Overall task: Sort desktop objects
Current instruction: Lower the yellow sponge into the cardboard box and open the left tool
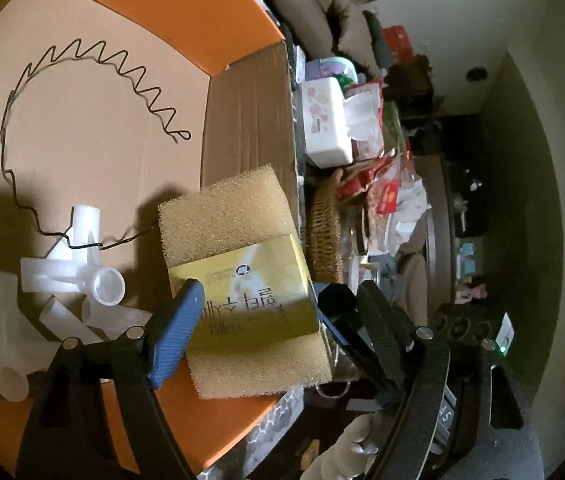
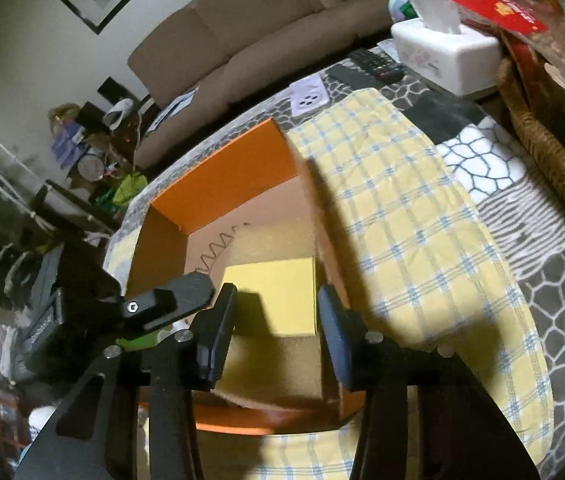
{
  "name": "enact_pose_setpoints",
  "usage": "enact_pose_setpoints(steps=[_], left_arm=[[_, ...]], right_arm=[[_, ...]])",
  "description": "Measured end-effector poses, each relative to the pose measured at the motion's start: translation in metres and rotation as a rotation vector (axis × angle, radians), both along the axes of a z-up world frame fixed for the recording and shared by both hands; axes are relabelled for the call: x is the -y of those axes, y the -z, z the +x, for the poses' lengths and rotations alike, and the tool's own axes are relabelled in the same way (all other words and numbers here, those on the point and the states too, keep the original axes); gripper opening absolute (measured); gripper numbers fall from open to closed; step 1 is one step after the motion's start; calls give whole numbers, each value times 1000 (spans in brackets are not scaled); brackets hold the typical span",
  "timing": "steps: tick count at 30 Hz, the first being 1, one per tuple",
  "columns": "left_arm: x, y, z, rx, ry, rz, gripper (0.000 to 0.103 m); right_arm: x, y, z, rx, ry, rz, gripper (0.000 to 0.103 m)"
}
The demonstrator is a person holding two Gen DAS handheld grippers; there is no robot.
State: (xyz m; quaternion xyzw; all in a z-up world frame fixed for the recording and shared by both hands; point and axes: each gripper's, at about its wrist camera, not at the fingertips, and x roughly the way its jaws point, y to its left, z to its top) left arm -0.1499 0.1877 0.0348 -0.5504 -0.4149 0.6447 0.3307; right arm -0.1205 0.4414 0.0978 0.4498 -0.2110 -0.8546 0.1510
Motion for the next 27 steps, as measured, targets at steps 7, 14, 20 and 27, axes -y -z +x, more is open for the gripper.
enact_pose_setpoints(steps=[7,14,20,27], left_arm=[[7,-15,1,-40,-55,96,78],[-8,-2,1,-12,-28,40,78],[-7,17,7,29,-25,12,78],[3,-11,13,-65,-15,-24,81]], right_arm=[[1,-15,2,-63,-23,-149,44],[5,-15,0,-41,-4,-19,45],[7,10,-3,40,-22,71,35],[5,-13,6,-52,2,101,43]])
